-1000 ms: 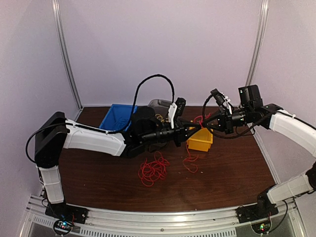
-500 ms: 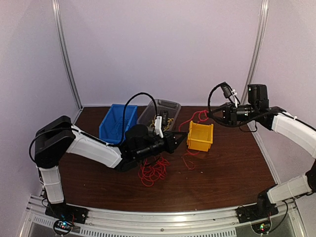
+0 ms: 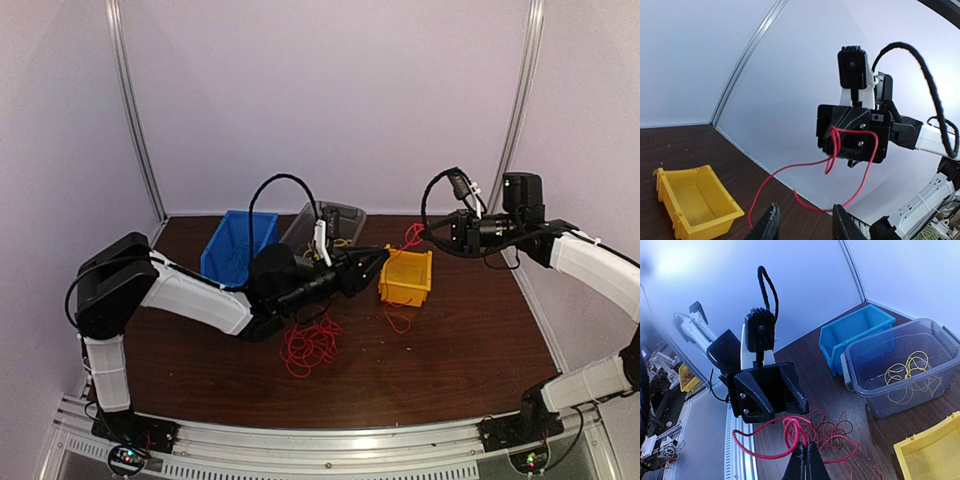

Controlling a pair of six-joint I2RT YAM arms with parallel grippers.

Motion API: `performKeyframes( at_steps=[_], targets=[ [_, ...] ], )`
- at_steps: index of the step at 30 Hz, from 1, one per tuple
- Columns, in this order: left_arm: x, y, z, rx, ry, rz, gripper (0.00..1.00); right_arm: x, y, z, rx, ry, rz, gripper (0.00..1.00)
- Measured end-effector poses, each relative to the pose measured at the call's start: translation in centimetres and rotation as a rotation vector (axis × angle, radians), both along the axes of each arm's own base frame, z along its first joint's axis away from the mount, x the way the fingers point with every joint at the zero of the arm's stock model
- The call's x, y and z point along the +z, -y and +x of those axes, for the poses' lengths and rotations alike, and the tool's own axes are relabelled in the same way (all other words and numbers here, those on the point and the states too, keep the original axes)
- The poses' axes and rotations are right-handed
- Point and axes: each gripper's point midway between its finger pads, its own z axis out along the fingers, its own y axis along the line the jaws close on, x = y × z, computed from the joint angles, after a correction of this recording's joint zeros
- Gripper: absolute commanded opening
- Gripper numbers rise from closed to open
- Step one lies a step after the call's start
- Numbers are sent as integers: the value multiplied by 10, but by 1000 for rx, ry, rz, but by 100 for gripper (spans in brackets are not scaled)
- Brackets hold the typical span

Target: Untangle the cables

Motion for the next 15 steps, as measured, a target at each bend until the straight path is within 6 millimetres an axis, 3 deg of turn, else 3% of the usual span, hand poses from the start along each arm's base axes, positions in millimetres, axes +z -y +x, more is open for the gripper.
performKeyframes(
  at_steps=[3,7,11,15],
  targets=[
    [22,6,0,-7,66,-19,40,1,0,-1,3,2,1,0],
    [35,17,2,-12,114,4,46,1,0,-2,7,2,3,0],
    [35,29,9,-12,120,53,47,0,0,-2,11,11,1,0],
    [20,40,17,-4,92,129,47,-1,-1,-4,19,16,-5,0]
  ],
)
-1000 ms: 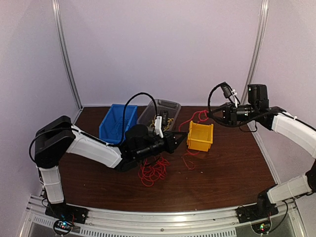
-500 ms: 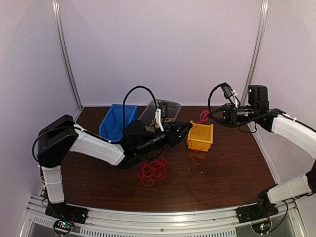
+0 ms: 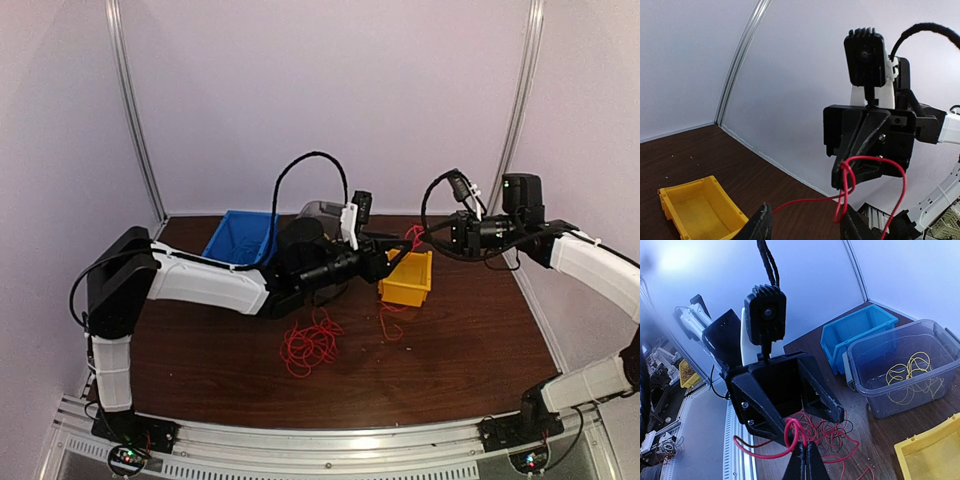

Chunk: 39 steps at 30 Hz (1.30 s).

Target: Untangle the cables

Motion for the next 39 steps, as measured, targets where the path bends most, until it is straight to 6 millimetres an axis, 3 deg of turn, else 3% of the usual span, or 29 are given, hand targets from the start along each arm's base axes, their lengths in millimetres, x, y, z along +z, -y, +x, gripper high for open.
performKeyframes(
  at_steps=[6,18,25,29,31,34,39],
  targets=[
    [-19,2,9,39,-44,74,47,-4,-3,-4,17,13,-17,0],
    [-10,4,10,42,-31,62,47,-10,-5,-8,33,26,-38,0],
    [-20,2,38,200,-120,100,48,-12,-7,-15,65,25,-43,0],
    [-50,-25,60,351,-232,129,48,2,-6,-20,83,49,-45,0],
    [-74,-52,70,439,-285,162,48,16,-3,-20,83,81,-35,0],
    [-92,-92,78,555,-330,197,48,34,4,-20,71,127,-18,0],
    [-65,-135,76,658,-329,147,48,43,13,-13,35,134,-2,0]
  ],
)
